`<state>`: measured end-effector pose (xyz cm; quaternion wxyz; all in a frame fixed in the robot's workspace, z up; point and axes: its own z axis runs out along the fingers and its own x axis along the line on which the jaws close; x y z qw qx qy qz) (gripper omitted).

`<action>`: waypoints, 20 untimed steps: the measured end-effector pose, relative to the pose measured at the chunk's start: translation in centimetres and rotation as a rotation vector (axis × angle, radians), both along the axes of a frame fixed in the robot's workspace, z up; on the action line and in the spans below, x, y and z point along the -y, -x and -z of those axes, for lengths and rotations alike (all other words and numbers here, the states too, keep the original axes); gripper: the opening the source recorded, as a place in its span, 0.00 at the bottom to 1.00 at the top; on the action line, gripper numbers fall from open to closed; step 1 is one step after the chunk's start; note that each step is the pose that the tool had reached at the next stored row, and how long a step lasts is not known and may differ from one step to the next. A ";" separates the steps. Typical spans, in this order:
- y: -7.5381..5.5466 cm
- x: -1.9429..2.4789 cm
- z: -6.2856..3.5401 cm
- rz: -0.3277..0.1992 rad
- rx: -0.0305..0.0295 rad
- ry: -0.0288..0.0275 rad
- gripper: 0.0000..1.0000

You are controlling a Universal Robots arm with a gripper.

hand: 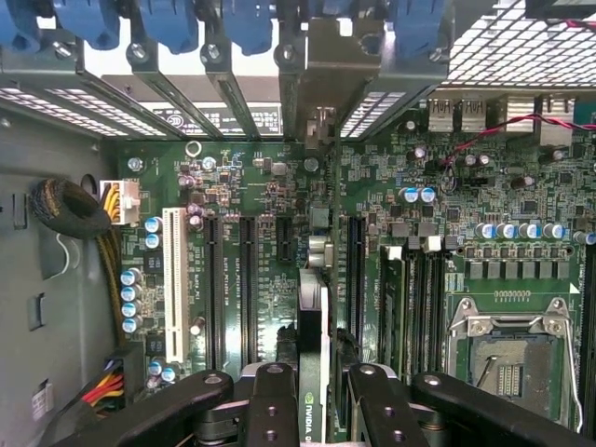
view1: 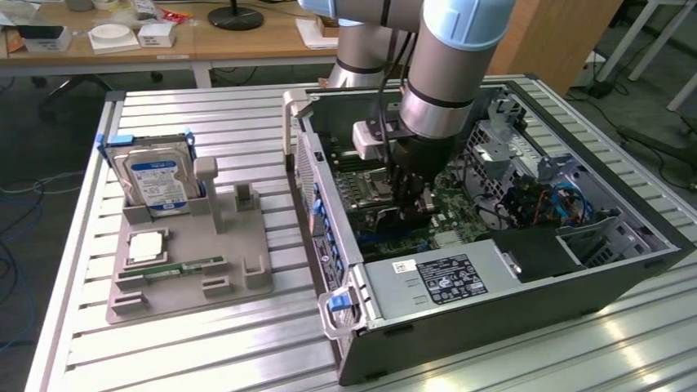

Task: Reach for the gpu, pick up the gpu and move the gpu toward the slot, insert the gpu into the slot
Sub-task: 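Insert the gpu into the slot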

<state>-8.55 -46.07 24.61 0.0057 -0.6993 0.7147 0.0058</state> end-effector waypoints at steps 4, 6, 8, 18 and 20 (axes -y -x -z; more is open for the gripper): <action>0.1 -0.03 -0.10 0.000 0.0024 -0.0043 0.26; 0.2 -0.01 -0.26 0.000 0.0018 -0.0035 0.26; 0.2 0.00 -0.28 0.000 0.0015 -0.0030 0.26; 0.2 -0.01 0.06 0.000 0.0014 -0.0035 0.26; 0.2 0.00 0.11 0.000 0.0014 -0.0033 0.26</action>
